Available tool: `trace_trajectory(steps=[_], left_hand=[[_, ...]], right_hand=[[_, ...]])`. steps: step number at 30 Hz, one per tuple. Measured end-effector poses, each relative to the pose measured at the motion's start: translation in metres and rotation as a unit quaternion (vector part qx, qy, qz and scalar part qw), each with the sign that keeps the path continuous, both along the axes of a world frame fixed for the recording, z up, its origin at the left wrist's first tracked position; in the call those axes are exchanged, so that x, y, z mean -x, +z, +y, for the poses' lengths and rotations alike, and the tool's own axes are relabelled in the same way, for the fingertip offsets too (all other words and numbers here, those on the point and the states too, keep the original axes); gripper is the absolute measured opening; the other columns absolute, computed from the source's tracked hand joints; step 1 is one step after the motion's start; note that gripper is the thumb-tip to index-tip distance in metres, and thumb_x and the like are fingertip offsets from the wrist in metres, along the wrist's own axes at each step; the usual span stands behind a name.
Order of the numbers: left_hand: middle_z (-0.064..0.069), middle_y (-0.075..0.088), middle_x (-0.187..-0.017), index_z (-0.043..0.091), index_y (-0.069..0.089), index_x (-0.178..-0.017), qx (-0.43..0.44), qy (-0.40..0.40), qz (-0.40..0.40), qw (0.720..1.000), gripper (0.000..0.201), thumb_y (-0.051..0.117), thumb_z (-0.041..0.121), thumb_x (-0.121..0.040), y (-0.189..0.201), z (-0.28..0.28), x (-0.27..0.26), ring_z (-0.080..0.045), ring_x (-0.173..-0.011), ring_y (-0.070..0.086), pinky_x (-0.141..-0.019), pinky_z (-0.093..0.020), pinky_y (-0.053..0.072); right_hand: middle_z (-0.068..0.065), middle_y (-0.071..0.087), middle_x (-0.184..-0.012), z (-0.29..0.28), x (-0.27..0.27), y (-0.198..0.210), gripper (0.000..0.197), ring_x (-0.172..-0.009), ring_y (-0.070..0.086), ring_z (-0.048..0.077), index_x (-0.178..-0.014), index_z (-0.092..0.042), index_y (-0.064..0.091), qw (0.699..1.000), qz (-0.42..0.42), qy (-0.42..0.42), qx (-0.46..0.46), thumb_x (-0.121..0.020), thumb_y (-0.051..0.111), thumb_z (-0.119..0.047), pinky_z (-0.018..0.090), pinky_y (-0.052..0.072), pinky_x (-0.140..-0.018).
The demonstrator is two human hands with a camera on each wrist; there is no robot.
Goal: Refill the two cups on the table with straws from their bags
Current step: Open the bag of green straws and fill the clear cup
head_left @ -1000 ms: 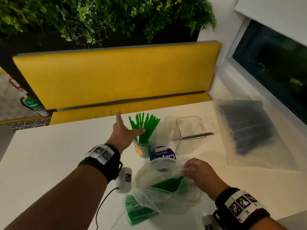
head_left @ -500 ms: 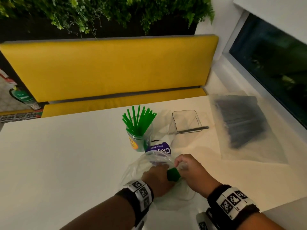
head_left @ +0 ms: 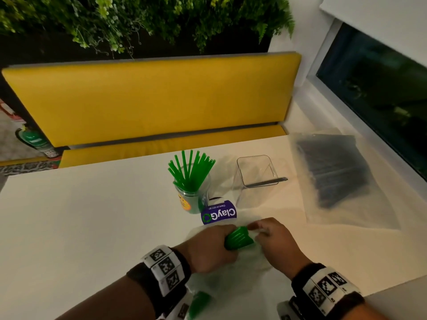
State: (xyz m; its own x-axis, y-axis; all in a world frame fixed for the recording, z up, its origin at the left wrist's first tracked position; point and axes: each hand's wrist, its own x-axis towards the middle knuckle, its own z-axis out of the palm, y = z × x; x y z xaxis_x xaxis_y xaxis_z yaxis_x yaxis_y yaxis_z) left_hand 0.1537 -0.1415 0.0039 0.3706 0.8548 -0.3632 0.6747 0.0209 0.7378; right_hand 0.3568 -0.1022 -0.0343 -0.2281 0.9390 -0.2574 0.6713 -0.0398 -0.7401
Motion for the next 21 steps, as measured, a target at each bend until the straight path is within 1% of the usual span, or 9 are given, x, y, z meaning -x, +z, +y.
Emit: trace_trajectory(steps=[3, 6, 8, 10, 12, 15, 17, 19, 21], left_hand=[[0.012, 0.065, -0.084, 0.027, 0.061, -0.086, -0.028, 0.012, -0.038, 0.999, 0.013, 0.067, 0.018, -0.078, 0.022, -0.004, 0.003, 0.002, -0.075, 0.058, -0.069, -0.015, 0.045], [0.002, 0.073, -0.091, 0.019, 0.069, -0.094, -0.009, 0.084, -0.125, 0.989, 0.012, 0.071, 0.012, -0.085, 0.057, -0.002, 0.015, 0.000, -0.075, 0.064, -0.074, -0.020, 0.055], [0.000, 0.075, -0.091, 0.019, 0.072, -0.092, -0.032, 0.153, -0.214, 0.964, 0.008, 0.070, 0.012, -0.090, 0.088, 0.002, 0.028, -0.007, -0.083, 0.070, -0.081, -0.023, 0.057], [-0.004, 0.075, -0.087, 0.014, 0.070, -0.091, -0.117, 0.249, -0.322, 0.906, 0.009, 0.066, 0.007, -0.092, 0.115, 0.015, 0.046, -0.018, -0.086, 0.071, -0.079, -0.029, 0.058], [-0.011, 0.070, -0.084, 0.015, 0.066, -0.092, -0.192, 0.333, -0.423, 0.820, 0.012, 0.063, 0.004, -0.093, 0.131, 0.035, 0.067, -0.027, -0.082, 0.067, -0.073, -0.034, 0.056], [-0.011, 0.067, -0.081, 0.015, 0.061, -0.093, -0.247, 0.415, -0.458, 0.747, 0.013, 0.061, 0.002, -0.093, 0.127, 0.065, 0.084, -0.029, -0.081, 0.063, -0.077, -0.041, 0.053], [-0.014, 0.068, -0.084, 0.012, 0.060, -0.094, -0.250, 0.463, -0.426, 0.736, 0.011, 0.063, 0.002, -0.093, 0.110, 0.080, 0.087, -0.025, -0.080, 0.065, -0.078, -0.038, 0.055], [-0.017, 0.070, -0.087, 0.012, 0.062, -0.095, -0.241, 0.490, -0.364, 0.754, 0.006, 0.066, 0.007, -0.092, 0.091, 0.090, 0.087, -0.019, -0.077, 0.064, -0.074, -0.036, 0.054], [-0.009, 0.066, -0.077, 0.015, 0.063, -0.091, -0.206, 0.508, -0.291, 0.784, 0.006, 0.069, 0.016, -0.091, 0.072, 0.095, 0.085, -0.015, -0.067, 0.058, -0.065, -0.033, 0.050]], right_hand=[[-0.006, 0.057, -0.102, 0.003, 0.003, -0.001, 0.037, -0.095, 0.054, 0.006, -0.094, -0.028, 0.072, 1.000, -0.024, 0.001, -0.009, -0.087, 0.054, 0.005, -0.004, 0.037, -0.079], [-0.006, 0.057, -0.102, 0.003, 0.002, -0.003, 0.038, -0.096, 0.056, 0.009, -0.094, -0.028, 0.072, 0.999, -0.034, -0.008, -0.001, -0.088, 0.053, 0.004, 0.001, 0.036, -0.076], [-0.008, 0.056, -0.100, 0.001, 0.003, -0.002, 0.038, -0.096, 0.057, 0.010, -0.093, -0.029, 0.072, 0.999, -0.036, -0.004, 0.009, -0.089, 0.052, 0.003, 0.009, 0.037, -0.079], [-0.009, 0.054, -0.099, -0.002, 0.003, -0.001, 0.036, -0.093, 0.054, 0.007, -0.095, -0.028, 0.072, 0.999, -0.045, 0.002, 0.027, -0.091, 0.051, 0.001, 0.010, 0.038, -0.078], [-0.012, 0.053, -0.098, -0.005, 0.004, 0.000, 0.034, -0.090, 0.052, 0.001, -0.096, -0.027, 0.072, 0.998, -0.056, 0.011, 0.030, -0.093, 0.050, -0.002, 0.007, 0.037, -0.074], [-0.013, 0.055, -0.097, -0.007, 0.005, 0.000, 0.038, -0.088, 0.052, -0.004, -0.089, -0.034, 0.069, 0.998, -0.048, 0.014, 0.032, -0.092, 0.051, -0.001, 0.005, 0.038, -0.070], [-0.015, 0.055, -0.095, -0.008, 0.006, 0.000, 0.043, -0.088, 0.053, -0.004, -0.083, -0.038, 0.066, 0.998, -0.043, 0.012, 0.035, -0.091, 0.051, 0.001, 0.004, 0.038, -0.069], [-0.016, 0.055, -0.095, -0.008, 0.006, -0.001, 0.049, -0.089, 0.053, -0.005, -0.078, -0.044, 0.063, 0.999, -0.038, 0.010, 0.028, -0.090, 0.051, 0.003, 0.003, 0.038, -0.071], [-0.017, 0.056, -0.096, -0.010, 0.006, -0.002, 0.052, -0.089, 0.053, -0.006, -0.078, -0.046, 0.062, 0.999, -0.043, 0.010, 0.024, -0.090, 0.052, 0.004, 0.002, 0.037, -0.073]])
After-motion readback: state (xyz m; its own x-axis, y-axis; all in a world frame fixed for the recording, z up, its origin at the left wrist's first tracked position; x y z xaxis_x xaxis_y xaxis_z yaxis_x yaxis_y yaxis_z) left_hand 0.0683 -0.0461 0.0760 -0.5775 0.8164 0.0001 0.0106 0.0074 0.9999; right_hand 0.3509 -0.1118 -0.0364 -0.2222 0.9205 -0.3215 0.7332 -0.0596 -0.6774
